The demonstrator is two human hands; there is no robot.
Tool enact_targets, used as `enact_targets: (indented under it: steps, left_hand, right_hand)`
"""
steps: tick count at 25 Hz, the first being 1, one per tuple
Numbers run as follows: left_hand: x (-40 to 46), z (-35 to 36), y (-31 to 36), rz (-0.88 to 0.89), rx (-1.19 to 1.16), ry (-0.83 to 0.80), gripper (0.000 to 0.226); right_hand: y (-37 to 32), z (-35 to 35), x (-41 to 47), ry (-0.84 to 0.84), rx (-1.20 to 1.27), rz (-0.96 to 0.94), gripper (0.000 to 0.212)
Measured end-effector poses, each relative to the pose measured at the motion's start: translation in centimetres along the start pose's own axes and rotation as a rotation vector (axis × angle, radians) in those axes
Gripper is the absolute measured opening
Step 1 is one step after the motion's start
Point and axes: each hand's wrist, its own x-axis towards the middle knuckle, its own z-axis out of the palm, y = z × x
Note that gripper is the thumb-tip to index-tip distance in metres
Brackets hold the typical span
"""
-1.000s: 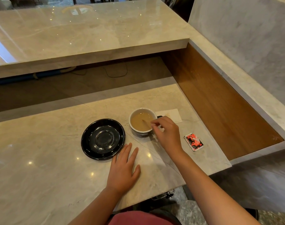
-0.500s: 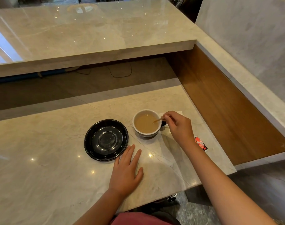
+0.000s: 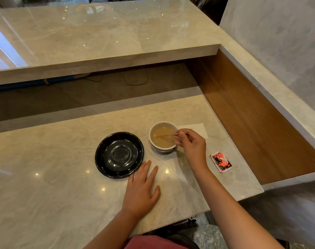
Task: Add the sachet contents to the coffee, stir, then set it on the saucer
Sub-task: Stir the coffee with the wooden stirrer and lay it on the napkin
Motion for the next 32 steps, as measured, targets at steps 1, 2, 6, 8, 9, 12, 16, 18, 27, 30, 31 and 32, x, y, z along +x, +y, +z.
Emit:
enact_targets:
  steps: [1, 2, 6, 8, 9, 12, 16, 18, 27, 30, 31, 32]
  left_hand:
    - [0.0, 0.0, 0.0, -0.001, -0.004, 0.001, 0.061]
    - [0.0, 0.0, 0.0, -0.002, -0.008, 0.0, 0.061]
    - [0.0, -0.1, 0.1, -0.002, -0.002, 0.0, 0.061]
    - [0.0, -0.1, 0.0, -0.003, -0.002, 0.0, 0.061]
    - [0.0, -0.1, 0.1, -0.002, -0.003, -0.001, 0.061]
    - [0.0, -0.2, 0.1, 0.008, -0.021, 0.017, 0.061]
    - [0.0, -0.2, 0.1, 0.008, -0.024, 0.02, 0.061]
    - [0.0, -0.1, 0.1, 0.003, -0.022, 0.015, 0.061]
    - [-0.1, 0.0, 0.0, -0.011, -0.01, -0.01, 0.061]
    - [0.0, -0.1, 0.1, -0.005, -0.014, -0.007, 0.061]
    - [0.0, -0.1, 0.1, -0.004, -0.015, -0.006, 0.061]
    - [0.0, -0.1, 0.1, -0.003, -0.012, -0.005, 0.062]
  right_hand:
    - [0.0, 0.1, 0.1, 0.025, -0.02, -0.017, 0.015]
    - [0.0, 0.1, 0.2, 0.047, -0.06, -0.045, 0.015]
    - [-0.3, -0.7, 0.4, 0.05, -0.318, -0.194, 0.016]
    - [-0.8, -1.2, 0.4, -0.005, -0.442, -0.271, 0.014]
    - [-1.2, -1.4, 0.4, -0.036, -0.501, -0.3, 0.014]
    - [-2.0, -2.1, 0.6, -0.099, -0.589, -0.335, 0.013]
    - [-2.5, -3.0, 0.4, -0.114, -0.495, -0.214, 0.015]
    - [-2.4, -2.9, 0.2, -0.123, -0.35, -0.094, 0.017]
    - [-0.3, -0.1, -0.7, 0.045, 0.041, 0.073, 0.016]
    - [-0.2, -0.1, -0.6, 0.099, -0.114, -0.016, 0.017]
    - [-0.3, -0.3, -0.6, 0.102, -0.192, -0.07, 0.017]
    - [-0.5, -0.5, -0.6, 0.094, -0.272, -0.131, 0.018]
